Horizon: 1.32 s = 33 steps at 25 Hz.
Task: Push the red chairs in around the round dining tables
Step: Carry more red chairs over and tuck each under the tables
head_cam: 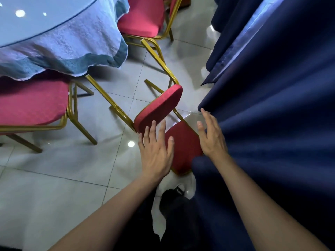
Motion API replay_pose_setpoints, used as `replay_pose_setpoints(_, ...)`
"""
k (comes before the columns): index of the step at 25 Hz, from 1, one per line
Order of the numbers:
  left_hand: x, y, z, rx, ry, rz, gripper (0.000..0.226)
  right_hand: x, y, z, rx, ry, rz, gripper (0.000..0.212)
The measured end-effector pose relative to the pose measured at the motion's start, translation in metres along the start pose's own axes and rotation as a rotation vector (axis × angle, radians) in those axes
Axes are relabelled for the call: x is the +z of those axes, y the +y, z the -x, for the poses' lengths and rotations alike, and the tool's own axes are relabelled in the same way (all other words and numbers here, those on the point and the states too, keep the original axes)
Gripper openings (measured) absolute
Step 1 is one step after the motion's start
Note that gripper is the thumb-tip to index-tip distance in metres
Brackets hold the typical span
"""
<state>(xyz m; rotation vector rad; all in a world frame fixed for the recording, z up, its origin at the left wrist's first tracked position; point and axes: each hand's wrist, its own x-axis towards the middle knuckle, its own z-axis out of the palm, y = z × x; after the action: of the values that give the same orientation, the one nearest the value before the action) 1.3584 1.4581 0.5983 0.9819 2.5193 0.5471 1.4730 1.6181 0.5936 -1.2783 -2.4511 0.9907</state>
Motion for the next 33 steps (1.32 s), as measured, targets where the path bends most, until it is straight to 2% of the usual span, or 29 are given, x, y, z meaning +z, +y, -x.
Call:
replay_pose_setpoints(6, 0.081, -0.002, -0.007, -0.196, 0.027, 0.025, 0.064, 0.048, 0.073, -0.045, 0.043, -0.127, -0.014, 0.051)
replay_pose_setpoints(12, 0.223, -0.01, -0.018, -0.377, -0.019, 0.105, 0.063, 0.127, 0.199, -0.087, 0.073, -0.224, 0.0, 0.055)
replay_pose_setpoints(16, 0.33, -0.045, -0.041, -0.448, -0.072, 0.142, 0.064, 0.197, 0.292, -0.1, 0.106, -0.308, 0.052, 0.059)
replay_pose_setpoints(23, 0.487, -0.122, -0.085, -0.465, -0.143, 0.138, 0.063, 0.302, 0.423, -0.14, 0.191, -0.326, 0.054, 0.067)
replay_pose_setpoints(27, 0.554, -0.16, -0.093, -0.495, -0.194, 0.103, 0.064, 0.338, 0.488, -0.16, 0.189, -0.382, 0.093, 0.081)
replay_pose_setpoints(33, 0.64, -0.189, -0.094, -0.504, -0.276, 0.099, 0.067, 0.368, 0.574, -0.17, 0.159, -0.503, 0.327, 0.098)
